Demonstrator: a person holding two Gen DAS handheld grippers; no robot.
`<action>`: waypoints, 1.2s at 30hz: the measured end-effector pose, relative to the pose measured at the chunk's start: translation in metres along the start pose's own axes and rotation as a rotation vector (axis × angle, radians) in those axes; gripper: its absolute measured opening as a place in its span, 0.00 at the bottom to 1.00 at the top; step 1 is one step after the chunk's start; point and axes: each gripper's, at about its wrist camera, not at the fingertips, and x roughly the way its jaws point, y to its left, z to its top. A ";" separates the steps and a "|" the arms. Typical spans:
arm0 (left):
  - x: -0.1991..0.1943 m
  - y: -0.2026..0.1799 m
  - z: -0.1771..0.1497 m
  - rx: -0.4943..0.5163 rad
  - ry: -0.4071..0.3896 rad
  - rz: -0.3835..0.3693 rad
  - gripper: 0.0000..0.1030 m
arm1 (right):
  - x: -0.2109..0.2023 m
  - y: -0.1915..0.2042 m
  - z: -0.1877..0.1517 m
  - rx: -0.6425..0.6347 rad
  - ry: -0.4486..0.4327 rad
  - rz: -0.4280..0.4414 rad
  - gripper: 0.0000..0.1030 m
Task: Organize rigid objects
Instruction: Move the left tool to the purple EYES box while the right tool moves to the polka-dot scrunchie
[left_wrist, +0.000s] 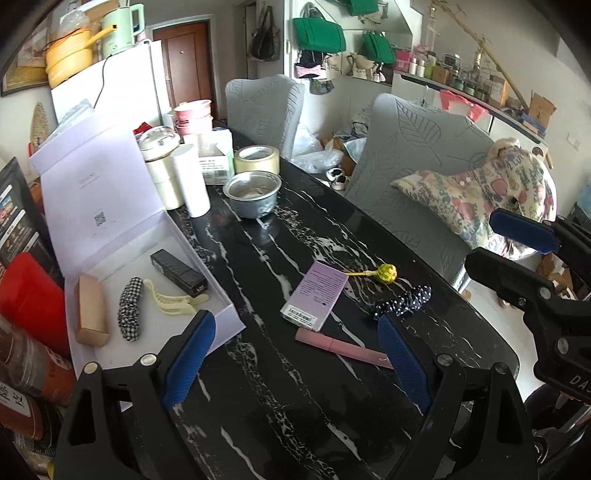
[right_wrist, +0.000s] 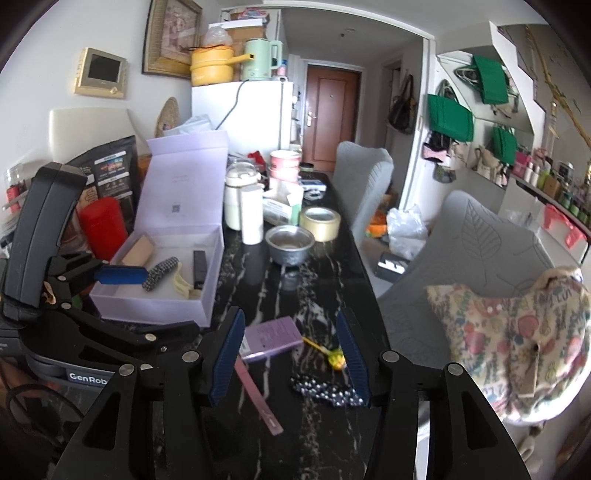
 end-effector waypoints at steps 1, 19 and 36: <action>0.002 -0.002 0.000 0.005 0.005 -0.007 0.88 | 0.001 -0.002 -0.002 0.005 0.004 -0.002 0.53; 0.075 -0.017 0.001 0.095 0.107 -0.014 0.88 | 0.033 -0.045 -0.047 0.160 0.087 -0.030 0.80; 0.134 -0.024 0.011 0.163 0.183 -0.093 0.88 | 0.081 -0.066 -0.079 0.235 0.200 -0.010 0.98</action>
